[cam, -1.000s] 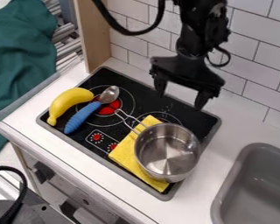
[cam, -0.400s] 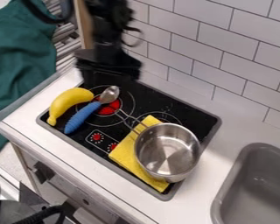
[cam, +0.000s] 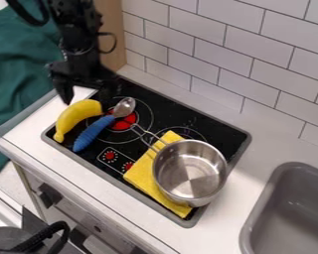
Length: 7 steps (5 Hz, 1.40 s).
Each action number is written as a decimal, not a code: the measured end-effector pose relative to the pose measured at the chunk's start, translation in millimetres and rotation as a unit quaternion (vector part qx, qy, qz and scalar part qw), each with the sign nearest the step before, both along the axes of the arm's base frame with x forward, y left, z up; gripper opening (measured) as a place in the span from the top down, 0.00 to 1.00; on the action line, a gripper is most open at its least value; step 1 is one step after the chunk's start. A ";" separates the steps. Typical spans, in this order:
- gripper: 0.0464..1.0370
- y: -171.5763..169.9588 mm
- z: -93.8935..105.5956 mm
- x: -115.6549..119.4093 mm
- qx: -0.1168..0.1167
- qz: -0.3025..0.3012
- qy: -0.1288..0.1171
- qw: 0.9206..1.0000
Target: Puts the yellow object in the silver plate
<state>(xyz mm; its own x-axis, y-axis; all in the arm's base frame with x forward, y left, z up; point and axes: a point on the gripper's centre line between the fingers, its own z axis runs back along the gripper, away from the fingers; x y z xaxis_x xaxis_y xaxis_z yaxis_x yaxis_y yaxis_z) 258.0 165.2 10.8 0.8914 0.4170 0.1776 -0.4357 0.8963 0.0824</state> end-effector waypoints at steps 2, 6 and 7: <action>0.03 26.3 -20.3 -8.3 0.005 -0.011 0.015 1.000; 0.36 38.8 -53.2 -4.4 -0.021 0.016 -0.003 1.000; 0.53 30.7 -50.4 -1.2 -0.012 0.022 -0.017 1.000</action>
